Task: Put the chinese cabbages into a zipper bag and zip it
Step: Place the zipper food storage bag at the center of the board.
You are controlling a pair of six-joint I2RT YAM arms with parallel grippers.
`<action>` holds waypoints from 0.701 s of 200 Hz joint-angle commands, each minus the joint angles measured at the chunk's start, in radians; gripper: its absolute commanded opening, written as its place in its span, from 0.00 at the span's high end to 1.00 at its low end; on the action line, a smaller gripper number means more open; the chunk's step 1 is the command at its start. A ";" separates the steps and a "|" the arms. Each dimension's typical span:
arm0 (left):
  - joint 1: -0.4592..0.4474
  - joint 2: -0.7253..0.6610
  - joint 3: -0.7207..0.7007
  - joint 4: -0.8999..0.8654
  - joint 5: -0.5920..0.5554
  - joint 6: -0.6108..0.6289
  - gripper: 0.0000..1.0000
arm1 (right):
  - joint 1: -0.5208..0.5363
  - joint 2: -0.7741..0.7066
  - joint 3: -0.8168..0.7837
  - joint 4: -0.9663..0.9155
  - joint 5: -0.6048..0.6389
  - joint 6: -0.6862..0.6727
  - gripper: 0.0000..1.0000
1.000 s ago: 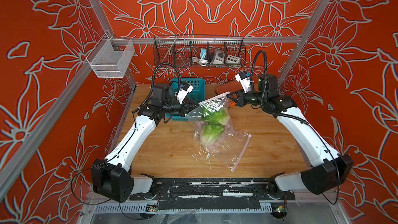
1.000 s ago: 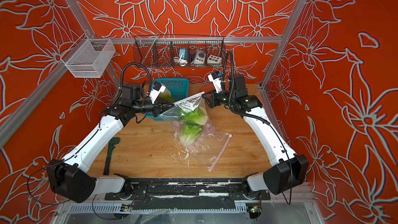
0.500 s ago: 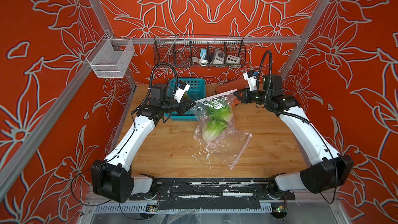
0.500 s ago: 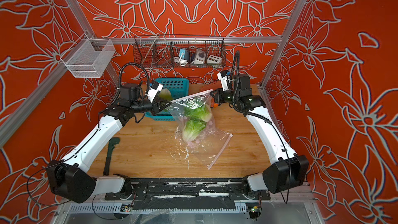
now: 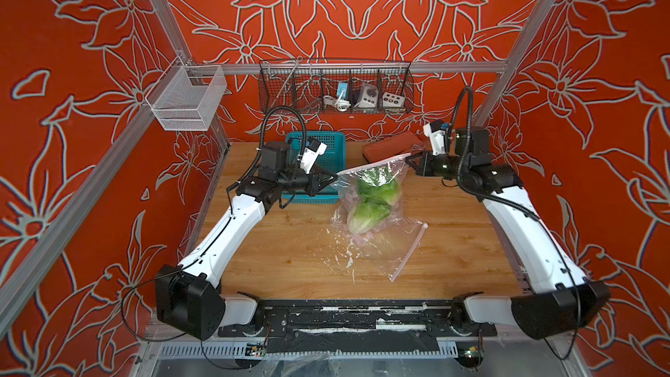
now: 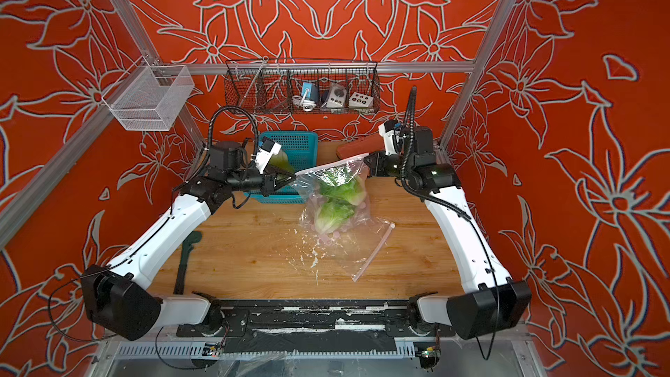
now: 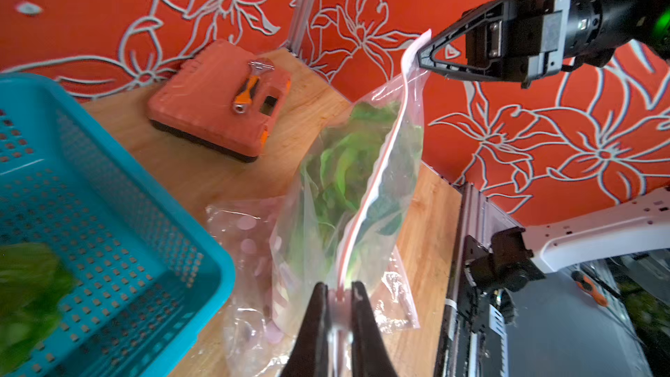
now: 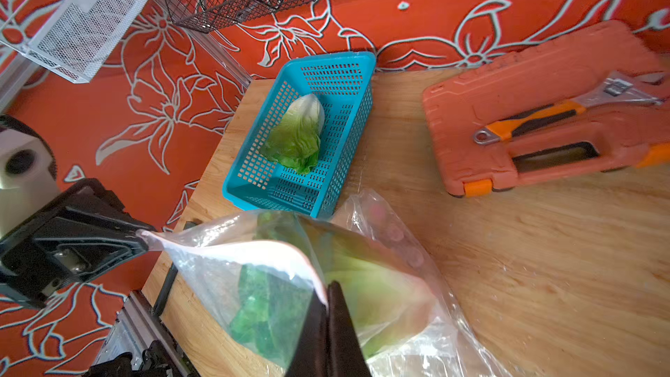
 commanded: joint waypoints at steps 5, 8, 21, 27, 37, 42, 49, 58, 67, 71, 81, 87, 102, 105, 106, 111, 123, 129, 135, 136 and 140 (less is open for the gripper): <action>-0.069 0.000 0.061 0.005 0.000 -0.051 0.94 | -0.010 -0.138 -0.004 -0.132 0.019 0.056 1.00; -0.076 0.005 0.067 0.003 -0.002 -0.056 0.94 | -0.010 -0.145 -0.001 -0.156 0.027 0.055 1.00; -0.110 0.030 0.090 0.014 0.006 -0.078 0.94 | -0.009 -0.175 0.025 -0.261 0.089 0.035 1.00; -0.124 0.046 0.104 0.018 0.006 -0.089 0.94 | -0.009 -0.187 0.039 -0.304 0.124 0.024 1.00; -0.142 0.080 0.127 0.032 0.006 -0.113 0.94 | -0.012 -0.200 0.060 -0.370 0.191 0.022 1.00; -0.149 0.101 0.138 0.041 0.003 -0.125 0.94 | -0.012 -0.204 0.068 -0.393 0.219 0.022 1.00; -0.159 0.133 0.158 0.046 -0.005 -0.141 0.93 | -0.016 -0.205 0.079 -0.410 0.250 0.027 1.00; -0.170 0.181 0.188 0.051 -0.008 -0.157 0.92 | -0.021 -0.200 0.083 -0.444 0.292 0.038 1.00; -0.181 0.232 0.219 0.055 -0.010 -0.168 0.91 | -0.030 -0.192 0.080 -0.430 0.320 0.047 1.00; -0.185 0.256 0.235 0.055 -0.016 -0.174 0.91 | -0.034 -0.185 0.080 -0.424 0.329 0.052 1.00; -0.194 0.319 0.275 0.057 -0.020 -0.184 0.90 | -0.040 -0.161 0.066 -0.360 0.373 0.065 1.00; -0.198 0.355 0.301 0.056 -0.023 -0.189 0.90 | -0.043 -0.144 0.052 -0.332 0.410 0.077 1.00; -0.202 0.443 0.371 0.042 -0.038 -0.195 0.88 | -0.055 -0.089 0.026 -0.282 0.501 0.112 1.00; -0.202 0.458 0.384 0.038 -0.041 -0.195 0.87 | -0.055 -0.080 0.018 -0.271 0.521 0.122 1.00; -0.202 0.462 0.388 0.036 -0.042 -0.194 0.87 | -0.056 -0.077 0.015 -0.267 0.526 0.124 1.00; -0.202 0.486 0.413 0.024 -0.055 -0.190 0.85 | -0.059 -0.066 -0.001 -0.240 0.553 0.140 1.00; -0.202 0.536 0.471 -0.021 -0.078 -0.168 0.80 | -0.065 -0.048 -0.044 -0.159 0.596 0.149 0.97; -0.202 0.555 0.495 -0.049 -0.094 -0.153 0.76 | -0.066 -0.038 -0.050 -0.134 0.614 0.146 0.91; -0.203 0.566 0.516 -0.078 -0.120 -0.135 0.72 | -0.066 -0.026 -0.044 -0.123 0.624 0.139 0.85; -0.203 0.568 0.519 -0.083 -0.124 -0.132 0.72 | -0.065 -0.024 -0.041 -0.124 0.625 0.136 0.84; -0.203 0.572 0.529 -0.103 -0.143 -0.120 0.71 | -0.066 -0.013 -0.026 -0.130 0.628 0.128 0.80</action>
